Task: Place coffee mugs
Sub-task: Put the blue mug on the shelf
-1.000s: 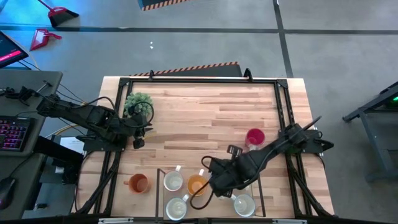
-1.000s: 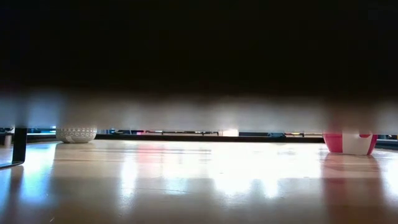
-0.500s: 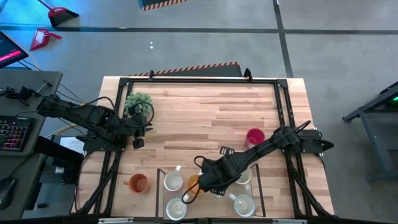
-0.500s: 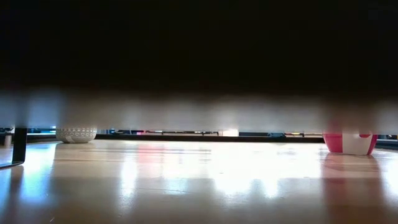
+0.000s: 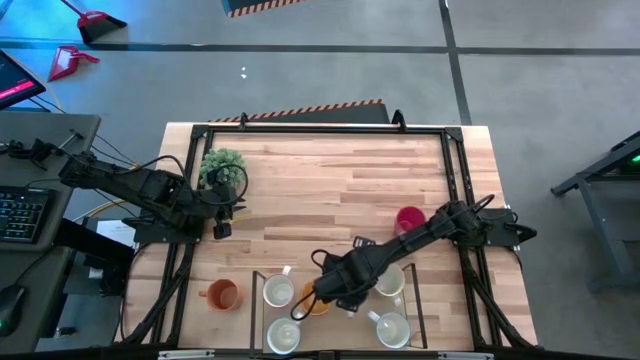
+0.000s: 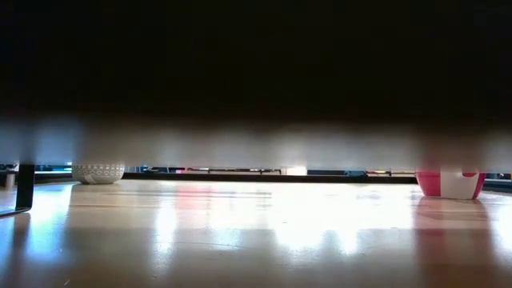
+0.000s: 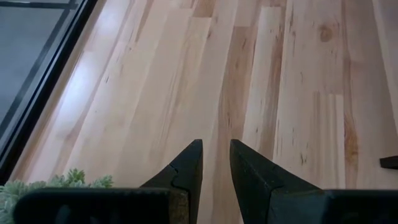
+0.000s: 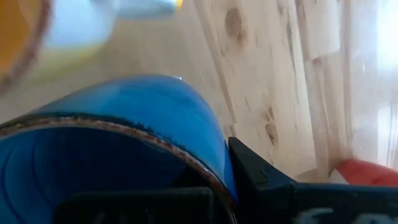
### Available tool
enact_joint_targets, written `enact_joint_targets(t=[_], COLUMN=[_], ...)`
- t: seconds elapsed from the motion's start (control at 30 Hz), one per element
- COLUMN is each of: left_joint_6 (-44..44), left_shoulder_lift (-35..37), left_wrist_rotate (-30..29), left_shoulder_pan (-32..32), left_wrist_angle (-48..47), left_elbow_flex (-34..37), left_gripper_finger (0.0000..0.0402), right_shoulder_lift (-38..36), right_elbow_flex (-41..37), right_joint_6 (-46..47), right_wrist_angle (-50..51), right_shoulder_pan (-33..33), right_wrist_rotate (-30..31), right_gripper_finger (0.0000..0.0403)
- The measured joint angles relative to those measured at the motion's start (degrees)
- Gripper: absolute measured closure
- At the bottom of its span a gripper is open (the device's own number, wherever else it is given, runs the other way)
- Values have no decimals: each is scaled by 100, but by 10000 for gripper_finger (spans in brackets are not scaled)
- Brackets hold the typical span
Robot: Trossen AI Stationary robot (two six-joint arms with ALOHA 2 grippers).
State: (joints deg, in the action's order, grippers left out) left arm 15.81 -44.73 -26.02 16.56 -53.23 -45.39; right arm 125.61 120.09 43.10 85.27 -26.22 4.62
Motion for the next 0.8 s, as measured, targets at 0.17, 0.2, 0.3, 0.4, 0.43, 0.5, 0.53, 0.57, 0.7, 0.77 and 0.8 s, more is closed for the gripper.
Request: enact_joint_targets(t=[0.17, 0.2, 0.3, 0.4, 0.43, 0.5, 0.53, 0.57, 0.7, 0.77, 0.8], left_joint_6=[4, 4, 8, 46, 50, 50, 52, 52, 52, 53, 53], left_shoulder_lift=[2, 0, 2, 2, 1, 2, 1, 0, 1, 0, 0], left_wrist_rotate=[28, 28, 33, 40, 44, 44, 46, 44, 44, 44, 43], left_shoulder_pan=[0, 0, 0, 0, 0, 0, 0, 0, 0, 0, 0], left_wrist_angle=[0, 0, 0, -1, -2, 0, -2, -2, 0, -2, 0], left_elbow_flex=[0, -2, 0, -1, -2, -2, 0, 0, -2, -2, -1], left_gripper_finger=[330, 330, 330, 330, 330, 330, 330, 330, 330, 330, 330], right_shoulder_lift=[0, -3, -3, -3, -3, -3, -3, -3, -3, -3, -3], right_elbow_flex=[-138, -138, -142, -142, -142, -142, -142, -142, -142, -142, -142], right_joint_6=[-80, -97, -136, -149, -147, -147, -144, -141, -154, -187, -202], right_wrist_angle=[-140, -159, -161, -178, -174, -176, -175, -174, -181, -205, -228], right_shoulder_pan=[-4, -2, -2, 0, 0, 0, 0, 0, 0, 0, 0], right_wrist_rotate=[-119, -101, -18, 33, 37, 31, 33, 30, -6, -89, -109], right_gripper_finger=[403, 403, 403, 403, 403, 403, 403, 403, 403, 403, 403])
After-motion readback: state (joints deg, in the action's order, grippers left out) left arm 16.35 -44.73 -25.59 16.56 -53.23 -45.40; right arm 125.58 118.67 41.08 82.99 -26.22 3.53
